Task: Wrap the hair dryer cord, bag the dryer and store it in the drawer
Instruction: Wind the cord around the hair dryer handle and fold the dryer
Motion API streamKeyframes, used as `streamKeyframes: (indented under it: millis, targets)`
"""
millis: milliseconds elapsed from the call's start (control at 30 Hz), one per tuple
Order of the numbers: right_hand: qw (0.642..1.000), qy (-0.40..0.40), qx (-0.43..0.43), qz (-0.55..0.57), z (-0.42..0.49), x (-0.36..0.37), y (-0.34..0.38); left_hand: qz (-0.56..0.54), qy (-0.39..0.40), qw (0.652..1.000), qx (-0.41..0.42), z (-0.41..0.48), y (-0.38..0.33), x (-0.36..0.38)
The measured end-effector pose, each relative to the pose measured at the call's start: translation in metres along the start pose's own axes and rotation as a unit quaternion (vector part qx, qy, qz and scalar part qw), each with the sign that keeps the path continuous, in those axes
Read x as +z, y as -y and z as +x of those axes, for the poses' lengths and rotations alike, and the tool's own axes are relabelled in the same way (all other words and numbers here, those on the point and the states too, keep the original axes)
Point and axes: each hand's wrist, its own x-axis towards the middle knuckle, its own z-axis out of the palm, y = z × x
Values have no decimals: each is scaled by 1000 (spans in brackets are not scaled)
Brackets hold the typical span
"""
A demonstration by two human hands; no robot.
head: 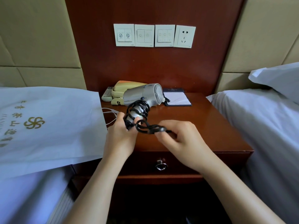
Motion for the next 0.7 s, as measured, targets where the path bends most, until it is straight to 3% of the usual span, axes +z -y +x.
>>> streamKeyframes:
  millis: [100, 200, 333, 567, 700]
  targets:
    - [996, -9, 36, 77, -1, -9, -6, 24, 4, 1000, -5, 8, 11, -5]
    - [995, -35, 45, 81, -2, -16, -14, 36, -10, 999, -10, 16, 22, -11]
    - [987, -131, 71, 64, -2, -31, -32, 29, -36, 999, -21, 25, 36, -30]
    - [958, -182, 185, -122, -7, -51, -70, -44, -71, 994, -65, 34, 70, -57]
    - [924, -92, 291, -228, -7, -46, -78, -86, -76, 991, -67, 30, 65, -57]
